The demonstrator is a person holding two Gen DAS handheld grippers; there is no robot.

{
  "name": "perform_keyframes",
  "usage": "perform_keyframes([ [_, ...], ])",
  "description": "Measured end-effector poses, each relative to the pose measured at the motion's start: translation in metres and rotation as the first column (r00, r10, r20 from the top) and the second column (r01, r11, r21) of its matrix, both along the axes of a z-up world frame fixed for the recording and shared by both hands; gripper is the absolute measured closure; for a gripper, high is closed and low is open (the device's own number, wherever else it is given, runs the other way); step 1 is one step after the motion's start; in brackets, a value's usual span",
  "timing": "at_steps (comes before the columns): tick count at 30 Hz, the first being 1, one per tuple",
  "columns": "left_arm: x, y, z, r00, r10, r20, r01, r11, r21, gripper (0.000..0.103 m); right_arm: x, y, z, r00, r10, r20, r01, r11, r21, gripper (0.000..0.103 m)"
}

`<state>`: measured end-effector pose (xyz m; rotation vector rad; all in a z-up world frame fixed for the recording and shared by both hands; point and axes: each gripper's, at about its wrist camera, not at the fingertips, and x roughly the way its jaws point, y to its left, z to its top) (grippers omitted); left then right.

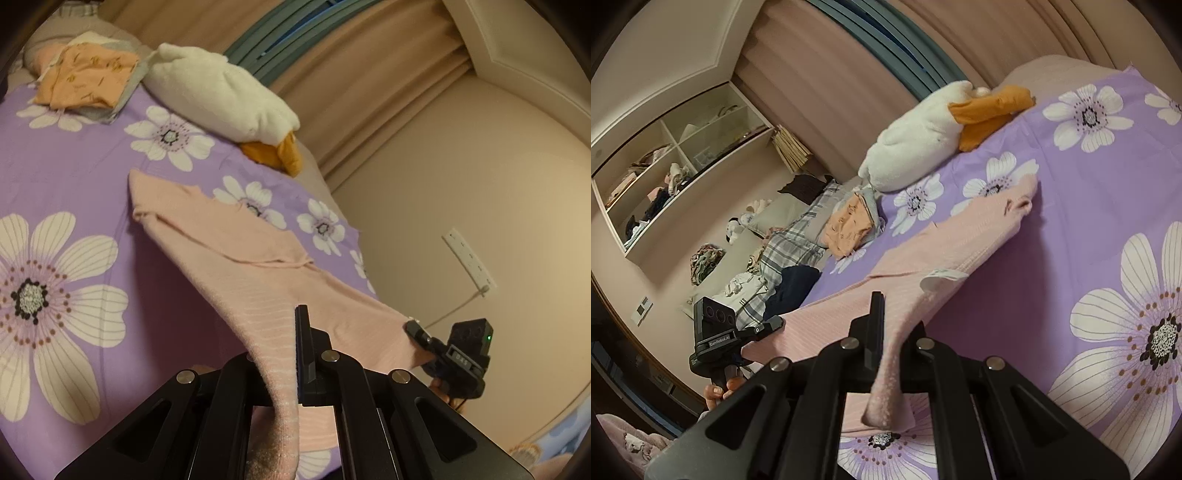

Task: Fold small clothes
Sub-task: 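Grasp the hem with the right gripper while the left gripper grasps the hem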

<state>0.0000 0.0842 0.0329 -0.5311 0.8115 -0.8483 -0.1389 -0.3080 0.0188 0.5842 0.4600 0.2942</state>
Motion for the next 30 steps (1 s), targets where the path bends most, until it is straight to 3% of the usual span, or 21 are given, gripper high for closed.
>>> perform_keyframes([
  [15,-0.034,0.022,0.02,1.0,0.001,-0.001,-0.001,1.0,0.031,0.103,-0.049,0.005,0.03,0.999,0.032,0.033,-0.03,0.997,-0.071,0.099],
  [23,-0.059,0.03,0.038,0.999,-0.024,0.027,0.023,0.999,0.029,0.103,-0.076,0.017,0.052,0.992,0.079,0.101,-0.065,0.988,-0.139,0.099],
  [30,-0.039,0.032,0.029,1.0,0.012,-0.011,-0.012,1.0,0.021,0.103,-0.064,0.006,0.051,0.992,0.054,0.11,-0.04,0.992,-0.122,0.098],
])
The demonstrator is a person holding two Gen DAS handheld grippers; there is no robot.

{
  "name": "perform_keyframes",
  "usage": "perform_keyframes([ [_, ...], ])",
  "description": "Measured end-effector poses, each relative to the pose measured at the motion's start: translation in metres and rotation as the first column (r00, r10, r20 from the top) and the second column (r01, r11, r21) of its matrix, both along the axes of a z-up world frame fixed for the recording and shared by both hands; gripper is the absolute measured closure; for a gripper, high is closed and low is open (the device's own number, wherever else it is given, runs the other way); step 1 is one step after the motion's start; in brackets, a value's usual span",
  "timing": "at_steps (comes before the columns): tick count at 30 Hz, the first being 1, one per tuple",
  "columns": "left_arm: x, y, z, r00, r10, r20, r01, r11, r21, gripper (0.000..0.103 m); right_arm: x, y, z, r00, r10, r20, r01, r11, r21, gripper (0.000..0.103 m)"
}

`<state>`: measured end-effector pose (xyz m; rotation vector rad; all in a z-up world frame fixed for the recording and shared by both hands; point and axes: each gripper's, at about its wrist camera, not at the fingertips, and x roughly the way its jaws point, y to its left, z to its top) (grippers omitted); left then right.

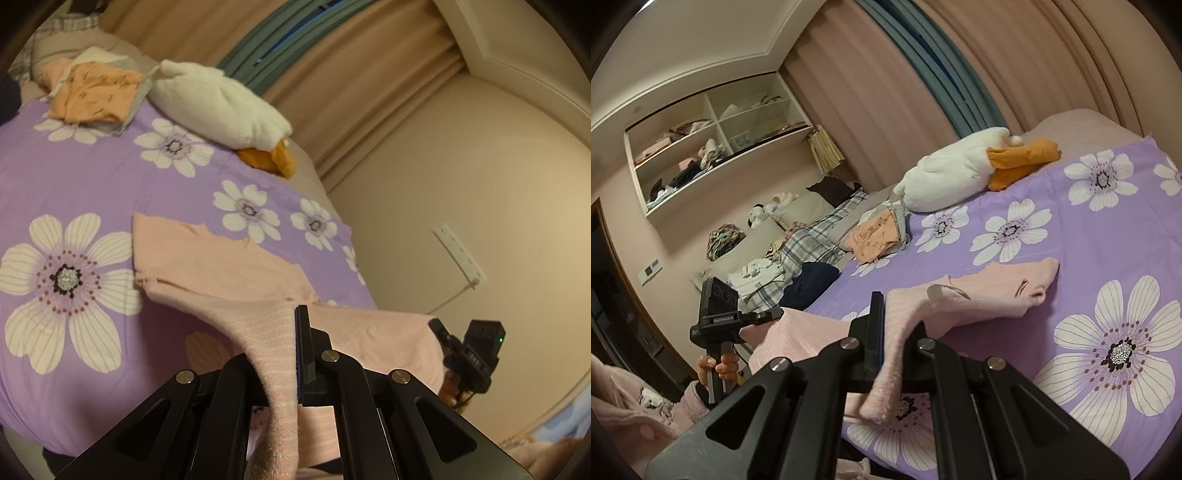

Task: Fold small clothes
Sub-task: 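Grasp the hem with the right gripper while the left gripper grasps the hem, then fold the hem up toward the collar with both grippers and release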

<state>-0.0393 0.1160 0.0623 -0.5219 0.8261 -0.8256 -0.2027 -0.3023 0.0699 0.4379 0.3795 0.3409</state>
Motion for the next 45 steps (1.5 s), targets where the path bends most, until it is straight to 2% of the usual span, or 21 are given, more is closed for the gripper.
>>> perform_keyframes([
  [15,0.091,-0.012,-0.042,0.985,0.068,-0.155,-0.063,0.997,0.035,0.103,0.089,-0.033,-0.024,0.99,-0.047,-0.134,0.056,0.997,0.061,0.096],
  [23,0.148,-0.02,-0.074,0.966,0.105,-0.237,-0.092,0.994,0.063,0.103,0.156,-0.063,-0.051,0.962,-0.115,-0.247,0.139,0.987,0.082,0.096],
  [33,0.198,-0.029,-0.134,0.91,0.146,-0.388,-0.11,0.987,0.113,0.103,0.214,-0.084,-0.103,0.902,-0.14,-0.407,0.196,0.976,0.099,0.096],
  [39,0.207,-0.026,-0.15,0.87,0.138,-0.474,-0.102,0.99,0.102,0.103,0.23,-0.095,-0.127,0.86,-0.133,-0.493,0.226,0.965,0.133,0.095],
  [41,0.207,-0.024,-0.152,0.854,0.122,-0.506,-0.094,0.992,0.081,0.096,0.231,-0.098,-0.13,0.85,-0.128,-0.51,0.234,0.961,0.148,0.09],
  [42,0.206,-0.022,-0.152,0.847,0.109,-0.52,-0.085,0.994,0.069,0.079,0.232,-0.1,-0.131,0.847,-0.122,-0.517,0.235,0.959,0.159,0.088],
  [43,0.207,-0.023,-0.151,0.845,0.104,-0.524,-0.084,0.995,0.063,0.051,0.232,-0.102,-0.131,0.846,-0.117,-0.521,0.236,0.957,0.167,0.082],
  [44,0.206,-0.023,-0.15,0.845,0.098,-0.526,-0.083,0.995,0.051,0.039,0.232,-0.104,-0.131,0.846,-0.113,-0.522,0.235,0.956,0.174,0.075],
  [45,0.205,-0.021,-0.148,0.845,0.092,-0.527,-0.089,0.996,0.032,0.032,0.232,-0.105,-0.13,0.846,-0.11,-0.521,0.234,0.955,0.179,0.073],
])
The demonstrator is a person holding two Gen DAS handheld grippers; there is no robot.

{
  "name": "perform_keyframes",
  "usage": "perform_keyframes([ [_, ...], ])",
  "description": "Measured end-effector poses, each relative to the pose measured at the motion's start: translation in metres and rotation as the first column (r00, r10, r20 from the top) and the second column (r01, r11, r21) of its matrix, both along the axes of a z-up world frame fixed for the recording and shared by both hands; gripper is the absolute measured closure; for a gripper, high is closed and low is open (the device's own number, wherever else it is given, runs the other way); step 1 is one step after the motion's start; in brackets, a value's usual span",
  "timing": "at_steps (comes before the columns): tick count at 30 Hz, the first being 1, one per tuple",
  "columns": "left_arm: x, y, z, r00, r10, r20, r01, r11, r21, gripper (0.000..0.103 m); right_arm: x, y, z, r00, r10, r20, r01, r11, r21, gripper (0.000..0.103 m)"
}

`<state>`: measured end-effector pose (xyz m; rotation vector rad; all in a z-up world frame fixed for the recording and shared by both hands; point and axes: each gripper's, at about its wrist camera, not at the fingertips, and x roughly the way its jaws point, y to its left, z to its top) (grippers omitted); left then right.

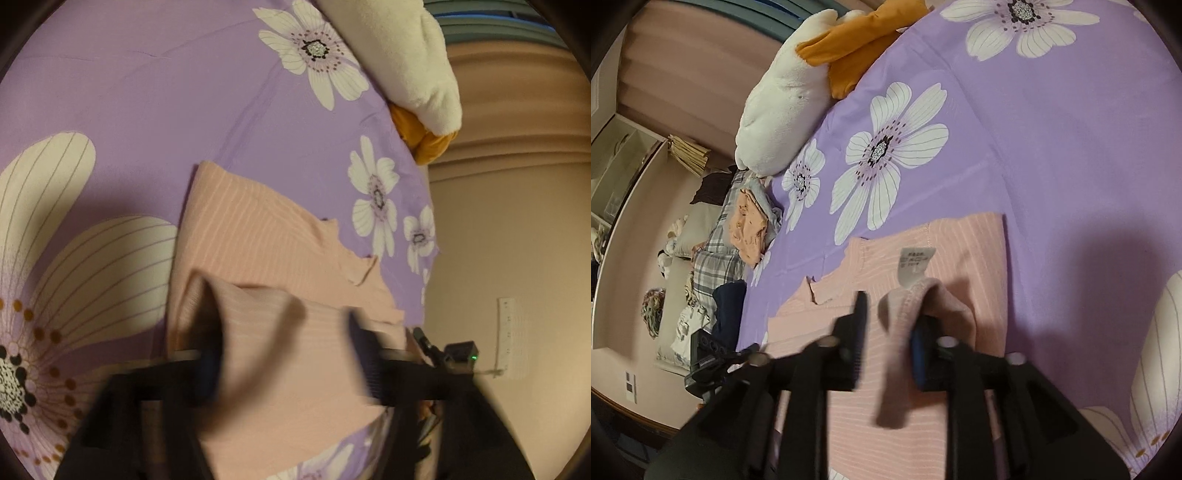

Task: Fold small clothes
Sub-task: 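Fold the hem up toward the collar with both grippers and release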

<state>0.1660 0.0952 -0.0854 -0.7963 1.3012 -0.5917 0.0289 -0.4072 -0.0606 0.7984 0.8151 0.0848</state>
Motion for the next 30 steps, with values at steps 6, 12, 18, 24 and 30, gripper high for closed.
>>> perform_keyframes([
  [6,0.011,0.001,0.005,1.0,0.017,-0.012,-0.018,0.993,-0.112,0.032,0.009,-0.001,0.001,1.0,0.008,-0.003,-0.008,0.999,0.053,0.073],
  [12,0.028,0.009,-0.005,0.988,0.134,-0.077,-0.149,0.96,-0.238,0.032,0.024,-0.013,-0.005,0.999,-0.04,-0.03,0.045,0.978,0.206,0.071],
  [18,0.046,0.02,-0.017,0.955,0.272,-0.121,-0.295,0.921,-0.254,0.032,0.035,-0.027,-0.012,0.993,-0.108,-0.044,0.116,0.955,0.272,0.069],
  [24,0.059,0.027,-0.004,0.933,0.354,-0.07,-0.36,0.901,-0.243,0.032,0.044,-0.035,-0.014,0.988,-0.148,-0.037,0.152,0.931,0.331,0.053],
  [30,0.059,0.036,0.013,0.939,0.345,0.013,-0.337,0.923,-0.184,0.032,0.039,-0.045,0.003,0.978,-0.21,0.008,0.197,0.929,0.314,0.052],
])
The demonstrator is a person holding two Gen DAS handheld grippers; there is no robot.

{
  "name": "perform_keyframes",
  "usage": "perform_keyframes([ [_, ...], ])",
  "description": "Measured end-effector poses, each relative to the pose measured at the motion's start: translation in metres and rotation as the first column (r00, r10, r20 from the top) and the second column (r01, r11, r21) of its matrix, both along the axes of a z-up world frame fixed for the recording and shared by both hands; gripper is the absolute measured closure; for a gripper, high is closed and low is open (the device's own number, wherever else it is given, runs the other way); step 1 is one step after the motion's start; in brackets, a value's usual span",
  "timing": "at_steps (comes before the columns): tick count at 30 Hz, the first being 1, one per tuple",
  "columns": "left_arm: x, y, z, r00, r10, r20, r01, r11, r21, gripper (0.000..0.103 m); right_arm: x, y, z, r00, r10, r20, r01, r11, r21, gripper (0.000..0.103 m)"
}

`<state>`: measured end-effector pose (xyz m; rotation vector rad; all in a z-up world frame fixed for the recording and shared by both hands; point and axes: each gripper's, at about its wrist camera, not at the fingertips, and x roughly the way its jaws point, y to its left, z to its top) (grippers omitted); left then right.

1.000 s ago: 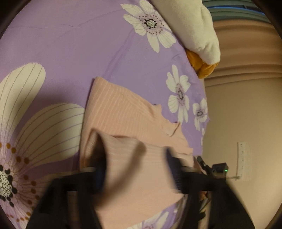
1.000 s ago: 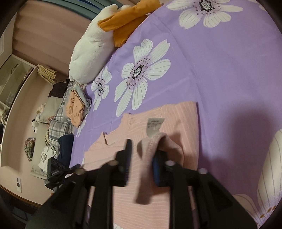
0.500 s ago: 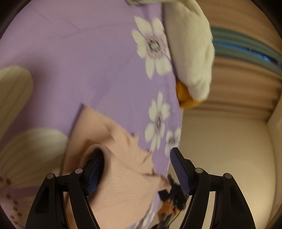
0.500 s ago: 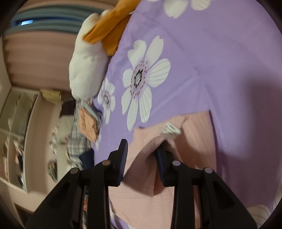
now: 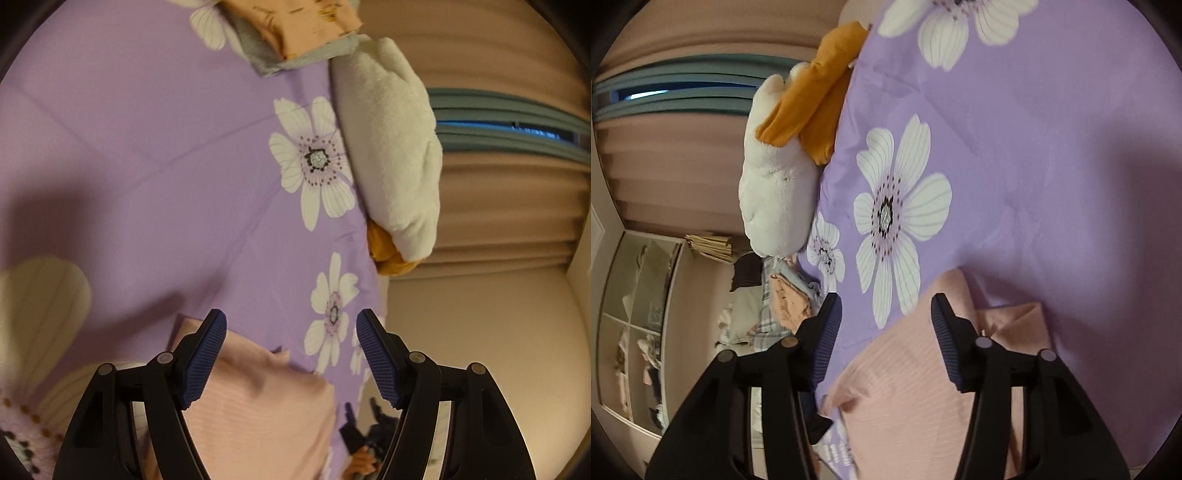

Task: Fold small clothes
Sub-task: 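Fold the hem up toward the collar with both grippers and release, then move the open left gripper to the side edge of the folded shirt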

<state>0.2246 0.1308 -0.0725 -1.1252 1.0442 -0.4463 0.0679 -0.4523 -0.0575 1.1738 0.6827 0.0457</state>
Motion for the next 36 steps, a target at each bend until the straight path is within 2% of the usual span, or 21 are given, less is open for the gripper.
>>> perform_keyframes([
  [4,-0.012,0.006,0.009,0.999,-0.027,0.024,0.025,0.996,0.083,0.032,-0.02,0.006,0.015,0.999,0.039,0.017,-0.037,0.994,-0.101,0.052],
  [8,-0.038,-0.009,0.016,0.988,-0.145,0.054,0.13,0.969,0.208,0.032,-0.053,0.018,0.021,0.996,0.091,-0.016,-0.092,0.965,-0.246,0.052],
  [13,-0.086,-0.039,0.018,0.944,-0.321,0.079,0.276,0.896,0.347,0.032,-0.102,0.034,0.014,0.989,0.128,-0.077,-0.148,0.916,-0.373,0.052],
  [18,-0.127,-0.066,0.014,0.889,-0.451,0.077,0.37,0.808,0.458,0.032,-0.126,0.057,0.006,0.976,0.184,-0.115,-0.217,0.861,-0.46,0.059],
  [21,-0.146,-0.076,0.009,0.864,-0.497,0.073,0.398,0.766,0.505,0.032,-0.13,0.069,-0.003,0.967,0.212,-0.143,-0.255,0.821,-0.511,0.066],
  [25,-0.157,-0.08,-0.003,0.858,-0.511,0.049,0.4,0.724,0.561,0.032,-0.125,0.077,-0.017,0.952,0.23,-0.201,-0.304,0.77,-0.561,0.084],
  [26,-0.159,-0.079,-0.006,0.86,-0.508,0.035,0.402,0.721,0.565,0.032,-0.124,0.078,-0.022,0.947,0.242,-0.21,-0.32,0.761,-0.564,0.092],
  [28,-0.163,-0.076,-0.008,0.863,-0.504,0.029,0.404,0.723,0.561,0.032,-0.124,0.08,-0.024,0.942,0.253,-0.219,-0.334,0.748,-0.573,0.098],
  [31,-0.166,-0.075,-0.005,0.864,-0.504,0.025,0.403,0.72,0.565,0.032,-0.135,0.083,-0.016,0.943,0.278,-0.185,-0.333,0.745,-0.578,0.099],
  [36,-0.168,-0.076,-0.006,0.86,-0.511,0.01,0.415,0.709,0.57,0.032,-0.143,0.077,-0.02,0.933,0.252,-0.258,-0.359,0.719,-0.595,0.1],
])
